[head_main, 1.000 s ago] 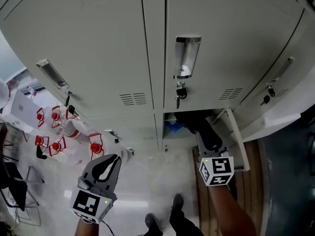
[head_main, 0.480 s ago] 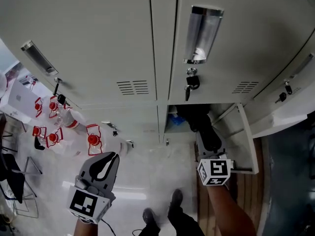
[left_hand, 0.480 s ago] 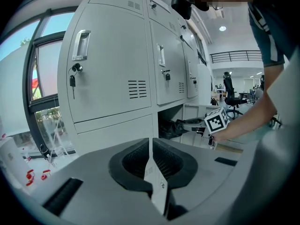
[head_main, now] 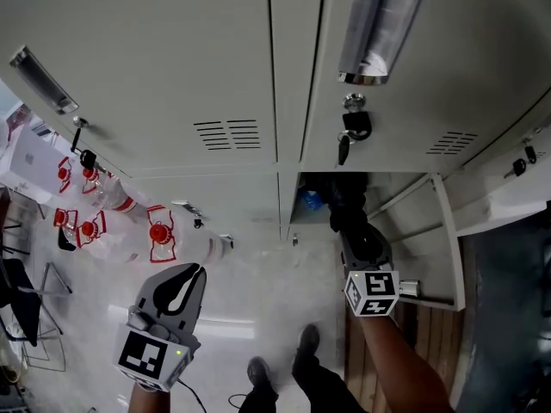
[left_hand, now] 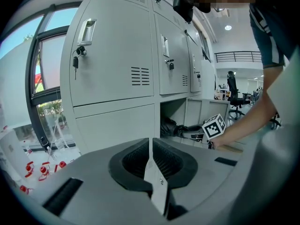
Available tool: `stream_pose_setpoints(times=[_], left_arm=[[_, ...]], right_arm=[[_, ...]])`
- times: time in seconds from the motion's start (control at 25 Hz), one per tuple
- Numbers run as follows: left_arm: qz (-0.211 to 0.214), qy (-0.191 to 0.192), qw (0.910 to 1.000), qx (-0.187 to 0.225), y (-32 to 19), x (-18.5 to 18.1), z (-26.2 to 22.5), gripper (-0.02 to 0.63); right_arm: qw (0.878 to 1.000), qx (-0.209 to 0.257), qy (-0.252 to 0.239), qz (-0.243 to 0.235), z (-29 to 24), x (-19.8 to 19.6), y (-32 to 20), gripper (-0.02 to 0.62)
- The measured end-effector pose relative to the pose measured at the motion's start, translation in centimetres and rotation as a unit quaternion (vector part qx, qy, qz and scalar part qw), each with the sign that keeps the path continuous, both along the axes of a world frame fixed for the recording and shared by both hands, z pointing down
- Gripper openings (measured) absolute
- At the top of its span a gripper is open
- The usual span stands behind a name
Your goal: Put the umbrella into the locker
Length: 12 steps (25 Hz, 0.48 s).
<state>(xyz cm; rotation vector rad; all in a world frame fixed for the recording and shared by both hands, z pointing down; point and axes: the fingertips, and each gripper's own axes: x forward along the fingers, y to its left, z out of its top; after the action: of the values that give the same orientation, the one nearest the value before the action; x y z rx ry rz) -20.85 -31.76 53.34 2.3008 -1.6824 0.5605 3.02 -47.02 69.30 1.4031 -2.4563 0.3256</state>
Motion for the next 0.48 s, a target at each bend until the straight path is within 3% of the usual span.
stream_pose_setpoints(times=[0.24, 0.48], left_arm=[[0.002, 0.004, 1.0, -0.006, -0.1, 0.7, 1.2, 0.04], [0.005, 0.005, 0.9999, -0.007, -0.3, 1.5, 1.3, 0.04]], right_arm=[[1.0, -0.011, 0.0, -0.02, 0.6, -1.1, -1.2, 0.206], [0.996, 0.037, 0.056, -0.051, -2.0, -2.1, -1.7, 0.179]])
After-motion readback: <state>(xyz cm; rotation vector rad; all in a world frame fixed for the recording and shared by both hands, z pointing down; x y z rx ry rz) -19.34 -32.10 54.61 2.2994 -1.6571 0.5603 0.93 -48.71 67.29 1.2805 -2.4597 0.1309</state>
